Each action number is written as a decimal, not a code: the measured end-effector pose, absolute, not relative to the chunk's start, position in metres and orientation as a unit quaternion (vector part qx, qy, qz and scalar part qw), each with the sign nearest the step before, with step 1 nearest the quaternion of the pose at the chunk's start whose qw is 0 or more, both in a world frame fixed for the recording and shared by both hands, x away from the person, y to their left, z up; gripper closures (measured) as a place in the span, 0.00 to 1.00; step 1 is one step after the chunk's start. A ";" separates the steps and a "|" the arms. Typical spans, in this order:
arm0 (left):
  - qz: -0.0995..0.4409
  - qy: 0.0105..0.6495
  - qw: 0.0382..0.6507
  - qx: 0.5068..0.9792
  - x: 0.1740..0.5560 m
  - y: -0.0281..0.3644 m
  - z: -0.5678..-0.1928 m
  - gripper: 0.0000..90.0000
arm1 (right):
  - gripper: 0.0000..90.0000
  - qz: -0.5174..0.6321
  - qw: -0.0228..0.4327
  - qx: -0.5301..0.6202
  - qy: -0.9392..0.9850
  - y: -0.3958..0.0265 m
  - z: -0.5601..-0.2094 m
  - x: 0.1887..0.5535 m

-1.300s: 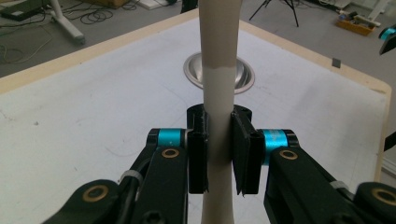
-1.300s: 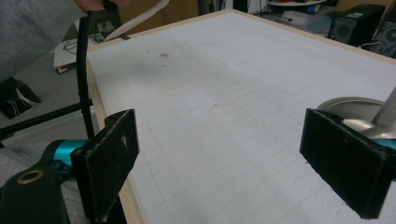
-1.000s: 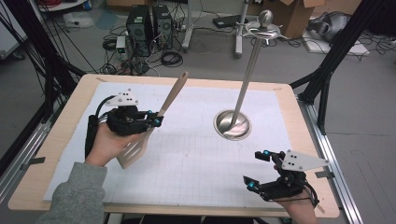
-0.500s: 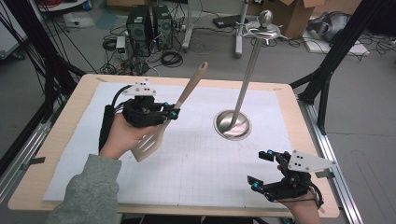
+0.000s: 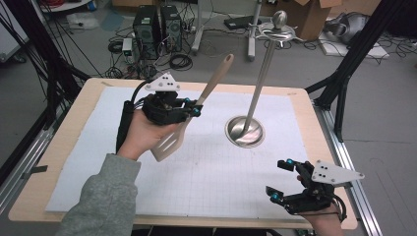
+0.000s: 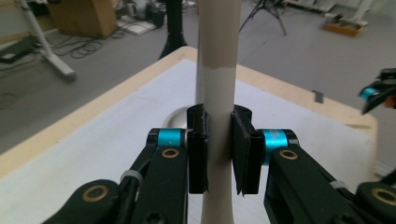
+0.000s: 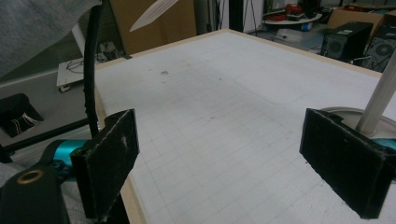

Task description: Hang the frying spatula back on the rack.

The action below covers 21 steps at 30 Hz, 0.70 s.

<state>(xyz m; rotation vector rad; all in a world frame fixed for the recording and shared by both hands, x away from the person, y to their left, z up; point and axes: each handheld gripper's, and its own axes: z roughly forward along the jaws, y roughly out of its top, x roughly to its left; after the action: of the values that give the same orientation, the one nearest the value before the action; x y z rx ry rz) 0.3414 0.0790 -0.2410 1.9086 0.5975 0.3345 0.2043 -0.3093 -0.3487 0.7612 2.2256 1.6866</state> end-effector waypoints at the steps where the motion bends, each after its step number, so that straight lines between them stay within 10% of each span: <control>1: 0.139 0.250 0.530 0.798 0.342 0.078 -0.239 0.86 | 0.12 0.578 0.122 0.262 0.763 -0.310 -0.349 0.204; 21: 0.124 0.243 0.543 0.794 0.360 0.062 -0.219 0.86 | 0.12 0.575 0.122 0.270 0.763 -0.315 -0.353 0.196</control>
<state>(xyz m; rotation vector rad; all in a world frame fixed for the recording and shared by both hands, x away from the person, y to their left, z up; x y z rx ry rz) 0.3596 0.0625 -0.2188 1.8843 0.5777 0.2943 0.1957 -0.3146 -0.3528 0.7894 2.2260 1.6773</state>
